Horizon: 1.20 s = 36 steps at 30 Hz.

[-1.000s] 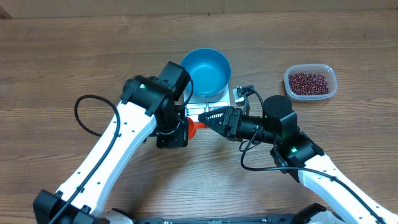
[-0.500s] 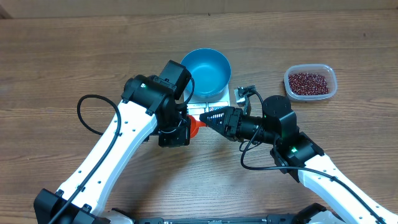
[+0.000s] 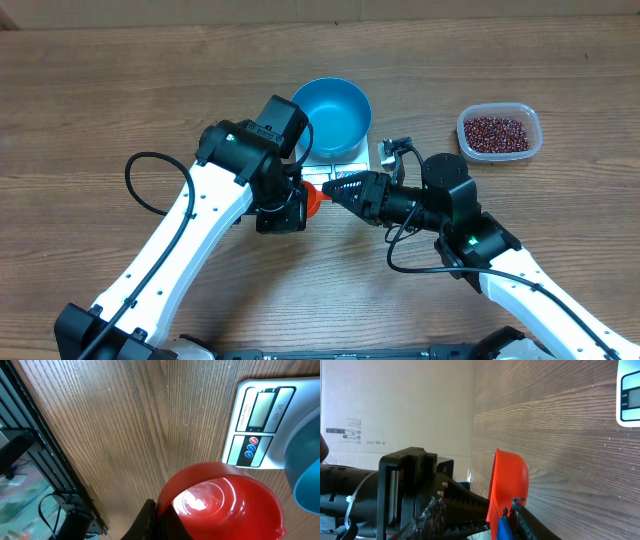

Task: Scoop item into bowl and weigh 150g on scale
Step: 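Close the right gripper on the blue handle of the scoop, then open the left gripper and pull the scoop right with the right gripper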

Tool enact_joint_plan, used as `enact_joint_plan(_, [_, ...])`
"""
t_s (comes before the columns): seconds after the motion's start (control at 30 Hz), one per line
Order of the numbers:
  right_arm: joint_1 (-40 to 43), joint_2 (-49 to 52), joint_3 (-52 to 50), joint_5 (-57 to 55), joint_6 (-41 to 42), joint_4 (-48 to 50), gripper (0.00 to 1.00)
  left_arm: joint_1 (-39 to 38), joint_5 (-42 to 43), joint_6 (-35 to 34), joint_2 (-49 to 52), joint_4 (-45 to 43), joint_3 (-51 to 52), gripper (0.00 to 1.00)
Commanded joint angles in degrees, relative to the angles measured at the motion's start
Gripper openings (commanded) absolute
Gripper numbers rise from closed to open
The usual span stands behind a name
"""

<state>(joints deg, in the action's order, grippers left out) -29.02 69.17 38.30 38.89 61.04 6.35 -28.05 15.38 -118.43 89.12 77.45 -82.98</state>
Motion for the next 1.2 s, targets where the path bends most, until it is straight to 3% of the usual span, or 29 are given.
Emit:
enact_joint_plan(0.0, [-0.24,-0.02,1.07,-0.52,-1.25,-0.26,0.41,-0.31,-0.96,-0.96,0.28,-0.15,-0.37,0.04])
enact_joint_plan(0.13, [-0.24,-0.02,1.07,-0.52,-1.27,-0.31,0.33,-0.52,-0.98,-0.96,0.28,-0.17,-0.37,0.04])
enact_joint_plan(1.17, [-0.24,-0.02,1.07,-0.94,-1.31,-0.7,0.13,-0.55,-0.9,-0.94,0.28,-1.25,-0.37,0.04])
